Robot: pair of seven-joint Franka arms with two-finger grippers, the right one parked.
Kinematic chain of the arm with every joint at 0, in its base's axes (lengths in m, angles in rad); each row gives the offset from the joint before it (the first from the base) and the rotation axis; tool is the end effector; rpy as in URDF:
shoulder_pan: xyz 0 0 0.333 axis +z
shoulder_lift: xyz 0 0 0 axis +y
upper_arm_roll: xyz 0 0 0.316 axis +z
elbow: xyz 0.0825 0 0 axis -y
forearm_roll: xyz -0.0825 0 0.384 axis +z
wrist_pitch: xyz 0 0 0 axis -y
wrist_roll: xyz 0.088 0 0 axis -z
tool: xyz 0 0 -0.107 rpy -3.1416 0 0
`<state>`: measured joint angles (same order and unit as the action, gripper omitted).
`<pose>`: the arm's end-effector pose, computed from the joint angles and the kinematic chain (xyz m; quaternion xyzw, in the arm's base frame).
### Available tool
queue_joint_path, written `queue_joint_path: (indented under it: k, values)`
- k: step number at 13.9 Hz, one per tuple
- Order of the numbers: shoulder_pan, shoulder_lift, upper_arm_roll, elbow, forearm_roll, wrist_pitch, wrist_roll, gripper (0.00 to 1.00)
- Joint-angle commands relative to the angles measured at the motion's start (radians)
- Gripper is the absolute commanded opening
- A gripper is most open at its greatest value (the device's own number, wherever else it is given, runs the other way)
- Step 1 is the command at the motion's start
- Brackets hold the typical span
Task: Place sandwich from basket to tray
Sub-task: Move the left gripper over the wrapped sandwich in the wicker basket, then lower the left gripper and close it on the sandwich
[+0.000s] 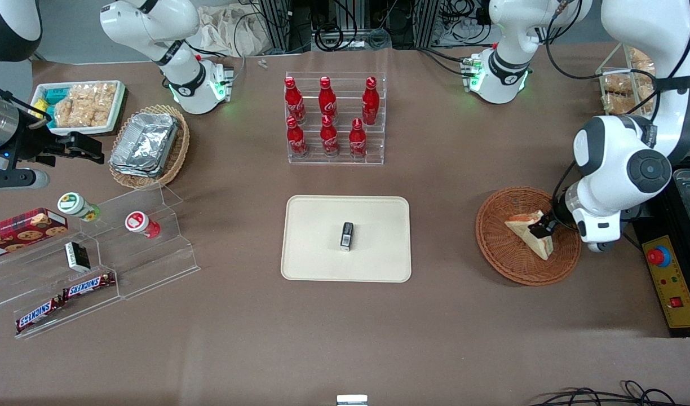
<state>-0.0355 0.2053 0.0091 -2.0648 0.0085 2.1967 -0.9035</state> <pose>0.5719 -0.0149 0.3283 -0.9059 -0.4219 0.0309 0.0203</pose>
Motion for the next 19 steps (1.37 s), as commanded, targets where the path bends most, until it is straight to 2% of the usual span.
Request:
queue_joint_path:
  k: [1, 16, 19]
  values:
    - [0.000, 0.006, 0.006, -0.012, 0.008, 0.040, -0.049, 0.97]
    - [-0.001, 0.068, 0.008, -0.155, 0.011, 0.314, -0.055, 0.97]
    - [-0.001, 0.082, 0.008, -0.153, 0.030, 0.322, -0.051, 0.70]
